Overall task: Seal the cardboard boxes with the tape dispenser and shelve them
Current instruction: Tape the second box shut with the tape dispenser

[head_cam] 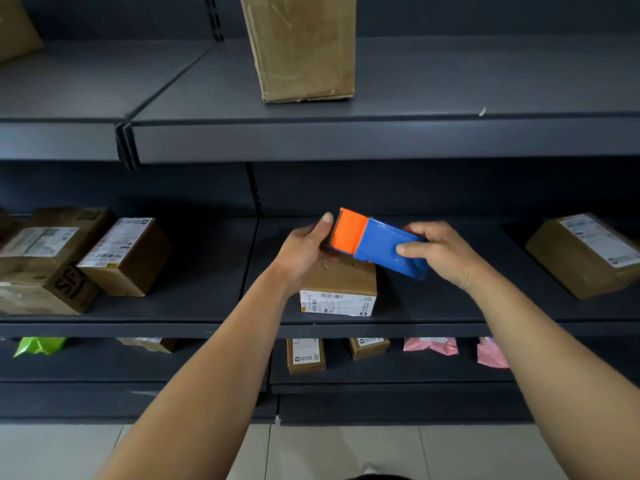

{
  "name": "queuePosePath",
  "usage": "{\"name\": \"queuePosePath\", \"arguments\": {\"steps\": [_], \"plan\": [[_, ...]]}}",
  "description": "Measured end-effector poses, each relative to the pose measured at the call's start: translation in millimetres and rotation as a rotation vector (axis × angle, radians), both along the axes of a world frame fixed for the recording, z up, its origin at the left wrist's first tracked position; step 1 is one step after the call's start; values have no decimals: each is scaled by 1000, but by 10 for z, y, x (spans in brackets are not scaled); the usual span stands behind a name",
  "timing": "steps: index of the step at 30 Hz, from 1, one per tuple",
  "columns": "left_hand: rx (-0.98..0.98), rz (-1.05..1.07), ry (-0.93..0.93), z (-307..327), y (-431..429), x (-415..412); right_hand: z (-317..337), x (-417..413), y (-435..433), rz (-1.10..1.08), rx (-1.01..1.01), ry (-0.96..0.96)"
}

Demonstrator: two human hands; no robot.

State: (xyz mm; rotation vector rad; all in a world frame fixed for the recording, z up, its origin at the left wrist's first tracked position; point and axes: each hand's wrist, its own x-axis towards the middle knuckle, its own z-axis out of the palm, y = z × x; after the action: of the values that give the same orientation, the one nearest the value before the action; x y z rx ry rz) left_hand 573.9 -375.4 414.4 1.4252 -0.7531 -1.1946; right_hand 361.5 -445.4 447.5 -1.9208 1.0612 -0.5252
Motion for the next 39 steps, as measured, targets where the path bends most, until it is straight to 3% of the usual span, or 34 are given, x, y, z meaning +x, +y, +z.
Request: {"name": "queuePosePath", "arguments": {"steps": [5,15,21,28,33,39], "plan": [[-8,-21,39,-14,92,-26,92,7,23,65,17,93],[35,129,30,37,74,-81,127,122,-33,64,6,108],[109,168,-53,-10,24,-121,142,176,-116,65,-47,160],[118,60,297,-9,78,-85,157,110,-248,97,-34,191],[178,-29,190,-49,66,-34,144,100,-287,144,5,218],[141,-23,185,-65,70,-19,174,116,-324,172,47,209]]}}
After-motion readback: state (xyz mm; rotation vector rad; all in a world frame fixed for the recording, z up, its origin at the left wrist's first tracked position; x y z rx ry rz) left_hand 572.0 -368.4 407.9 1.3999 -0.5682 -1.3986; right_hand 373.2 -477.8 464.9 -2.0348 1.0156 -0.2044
